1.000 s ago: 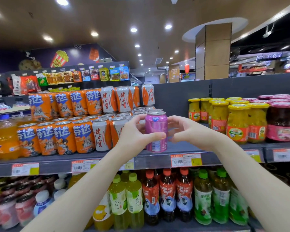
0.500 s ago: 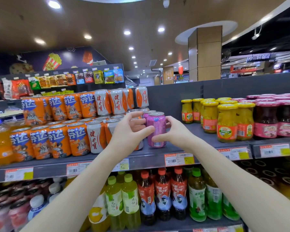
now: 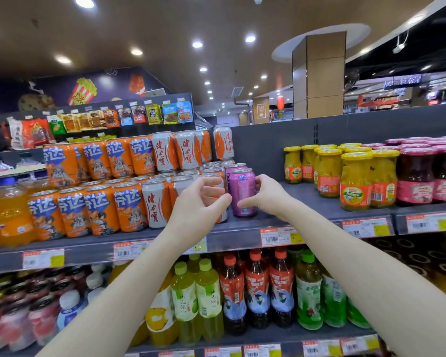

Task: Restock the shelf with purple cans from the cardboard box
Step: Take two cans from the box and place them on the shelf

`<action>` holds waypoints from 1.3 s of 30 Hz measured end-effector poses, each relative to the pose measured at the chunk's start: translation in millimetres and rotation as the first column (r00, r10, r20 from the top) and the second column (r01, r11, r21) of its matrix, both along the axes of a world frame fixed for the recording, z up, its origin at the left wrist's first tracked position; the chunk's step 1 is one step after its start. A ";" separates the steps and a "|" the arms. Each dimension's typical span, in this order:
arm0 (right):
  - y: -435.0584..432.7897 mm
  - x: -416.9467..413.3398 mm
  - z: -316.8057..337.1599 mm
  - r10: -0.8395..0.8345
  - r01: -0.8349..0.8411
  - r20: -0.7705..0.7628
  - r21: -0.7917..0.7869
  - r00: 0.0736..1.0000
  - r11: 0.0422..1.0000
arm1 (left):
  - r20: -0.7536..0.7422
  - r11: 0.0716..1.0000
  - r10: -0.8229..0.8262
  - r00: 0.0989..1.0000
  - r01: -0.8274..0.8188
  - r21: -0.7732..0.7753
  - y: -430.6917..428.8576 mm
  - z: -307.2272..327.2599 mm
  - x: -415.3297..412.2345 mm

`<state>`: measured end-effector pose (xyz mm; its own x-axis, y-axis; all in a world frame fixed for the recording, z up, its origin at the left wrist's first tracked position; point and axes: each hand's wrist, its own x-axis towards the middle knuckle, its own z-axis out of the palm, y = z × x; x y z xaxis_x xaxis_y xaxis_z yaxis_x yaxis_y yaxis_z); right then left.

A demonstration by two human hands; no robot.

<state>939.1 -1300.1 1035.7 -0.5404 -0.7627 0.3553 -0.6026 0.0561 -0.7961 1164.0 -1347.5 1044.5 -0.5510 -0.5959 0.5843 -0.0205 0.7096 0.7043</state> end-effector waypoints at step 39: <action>333.1 46.0 -50.4 -0.215 0.398 -0.546 0.241 0.810 0.885 | 0.393 0.862 0.114 0.912 0.106 -0.495 236.8 -51.8 -28.0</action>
<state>985.1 -966.9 985.3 -0.5874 -0.7055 0.3966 -0.8093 0.5072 -0.2963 1136.0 -1110.7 992.7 -0.7968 -0.2884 0.5310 -0.2221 0.9570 0.1864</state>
